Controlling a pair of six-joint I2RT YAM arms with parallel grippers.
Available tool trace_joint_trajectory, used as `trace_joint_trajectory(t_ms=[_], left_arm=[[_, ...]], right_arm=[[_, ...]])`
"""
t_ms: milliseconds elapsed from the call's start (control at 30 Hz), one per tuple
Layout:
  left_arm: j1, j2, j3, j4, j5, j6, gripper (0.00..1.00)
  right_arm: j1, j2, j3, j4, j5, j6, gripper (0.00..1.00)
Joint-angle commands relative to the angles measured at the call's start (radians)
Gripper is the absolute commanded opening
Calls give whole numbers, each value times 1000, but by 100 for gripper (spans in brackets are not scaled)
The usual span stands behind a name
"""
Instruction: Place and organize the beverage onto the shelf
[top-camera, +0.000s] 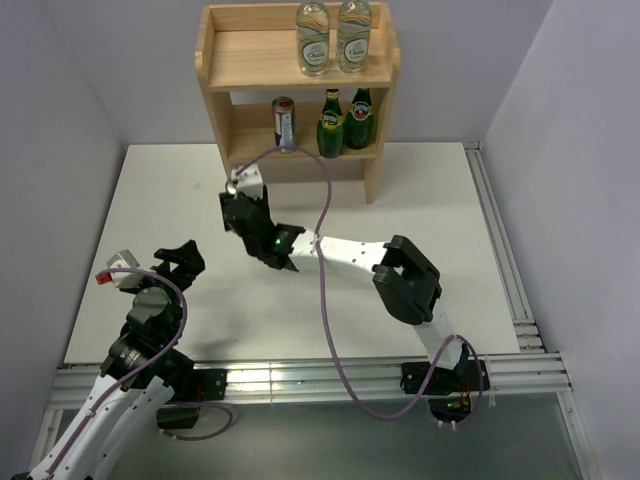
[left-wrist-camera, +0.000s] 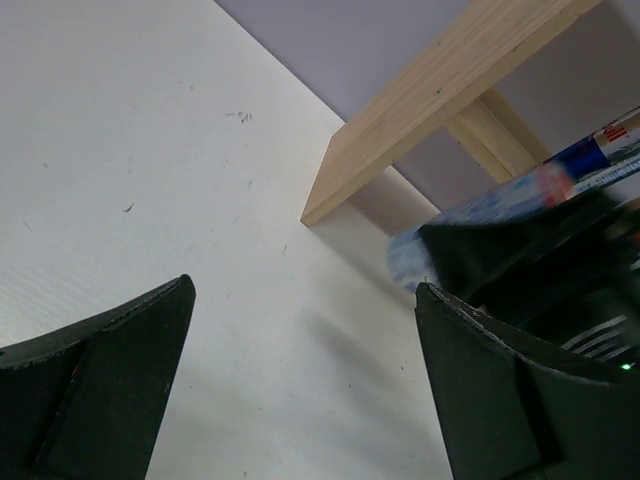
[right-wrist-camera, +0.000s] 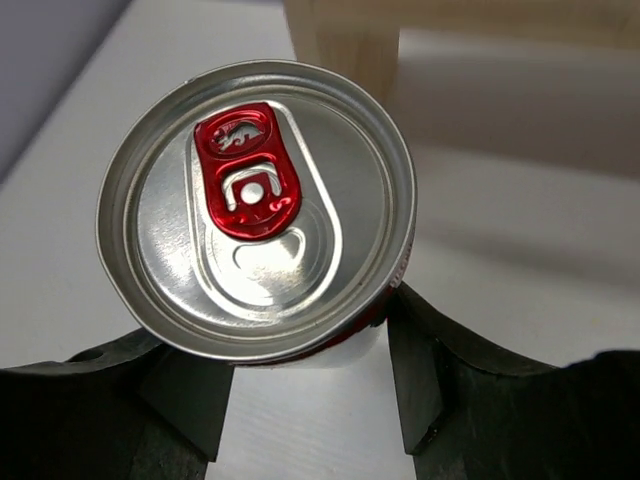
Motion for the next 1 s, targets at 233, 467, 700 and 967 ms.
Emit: trace_joint_trajectory(t_ms=[233, 467, 700, 967], left_arm=[[-1, -10, -7, 29, 27, 18, 99], [-1, -6, -10, 36, 30, 18, 99], [-1, 14, -13, 50, 38, 18, 99], [-1, 17, -16, 55, 39, 17, 99]], right_arm=[[-143, 8, 488, -122, 18, -124, 0], [-197, 75, 622, -169, -18, -109, 0], [-201, 90, 611, -158, -29, -95, 0], [-207, 116, 603, -160, -28, -81, 0]])
